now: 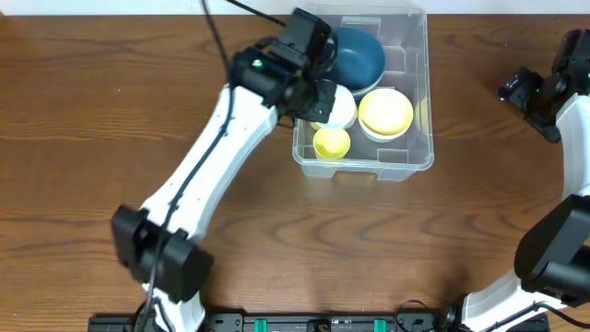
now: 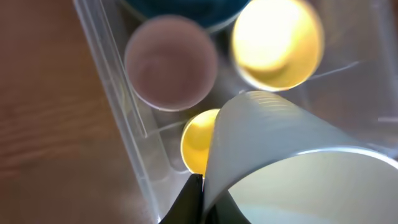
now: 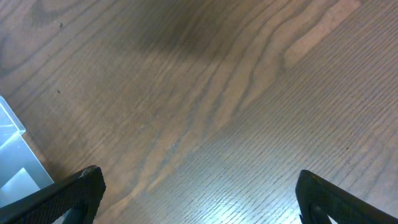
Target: Pack container
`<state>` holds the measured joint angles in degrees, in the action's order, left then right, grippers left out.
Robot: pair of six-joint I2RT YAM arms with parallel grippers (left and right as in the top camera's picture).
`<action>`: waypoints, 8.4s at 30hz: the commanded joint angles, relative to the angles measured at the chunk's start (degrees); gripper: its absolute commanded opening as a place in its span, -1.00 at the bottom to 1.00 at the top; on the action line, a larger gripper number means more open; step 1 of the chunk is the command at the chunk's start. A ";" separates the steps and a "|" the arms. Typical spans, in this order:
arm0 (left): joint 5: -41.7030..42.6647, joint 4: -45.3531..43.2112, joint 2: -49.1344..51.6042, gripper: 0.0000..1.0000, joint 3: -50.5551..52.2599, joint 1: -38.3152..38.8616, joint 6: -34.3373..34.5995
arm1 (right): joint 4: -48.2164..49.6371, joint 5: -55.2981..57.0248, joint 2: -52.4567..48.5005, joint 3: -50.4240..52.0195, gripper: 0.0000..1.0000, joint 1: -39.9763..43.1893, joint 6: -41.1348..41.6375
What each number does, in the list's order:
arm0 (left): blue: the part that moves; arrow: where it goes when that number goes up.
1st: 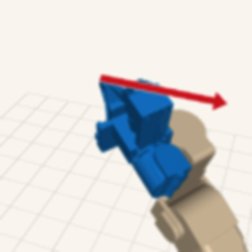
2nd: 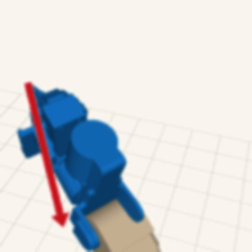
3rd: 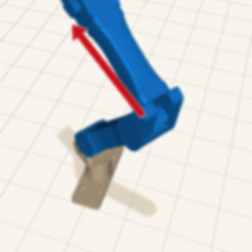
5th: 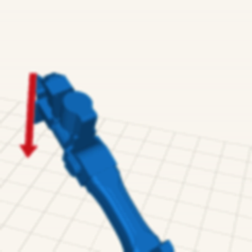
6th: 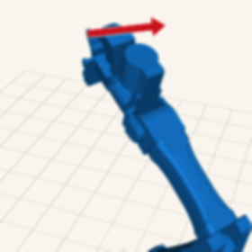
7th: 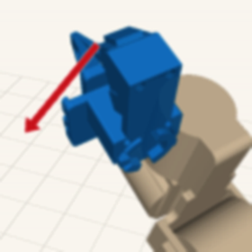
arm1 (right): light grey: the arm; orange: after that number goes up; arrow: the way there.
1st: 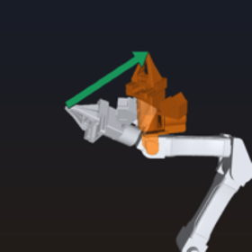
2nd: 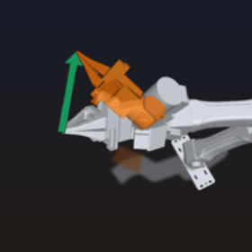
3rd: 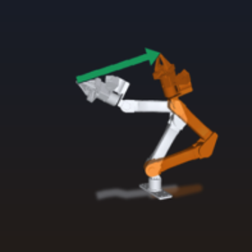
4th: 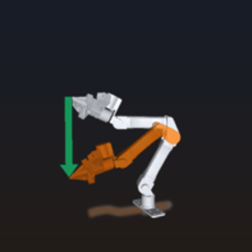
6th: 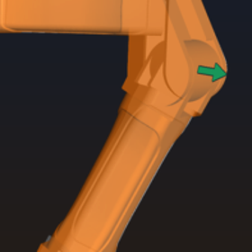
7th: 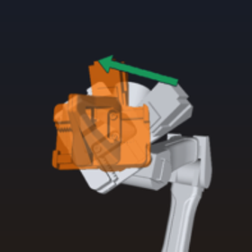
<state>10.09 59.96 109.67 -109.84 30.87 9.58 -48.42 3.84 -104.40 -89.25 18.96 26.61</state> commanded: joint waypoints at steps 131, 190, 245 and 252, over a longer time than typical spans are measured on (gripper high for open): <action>-2.64 -56.54 -109.02 0.96 109.59 -36.15 -11.21 | -0.04 0.24 0.11 0.11 0.99 0.15 0.76; -2.64 -56.54 -108.63 0.96 109.59 -36.15 -11.21 | 7.06 9.68 29.20 9.77 0.98 -16.65 -3.54; -2.64 -56.54 -108.63 0.96 109.59 -36.15 -11.21 | 45.35 -1.73 104.13 88.94 0.99 -21.97 -31.61; -2.64 -56.54 -108.63 0.96 109.59 -36.15 -11.21 | 44.35 -1.73 104.13 88.94 0.98 -21.97 -31.61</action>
<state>7.05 1.43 1.02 -1.21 -5.45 -1.52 -3.81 1.91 -0.69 -0.43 -2.52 -3.90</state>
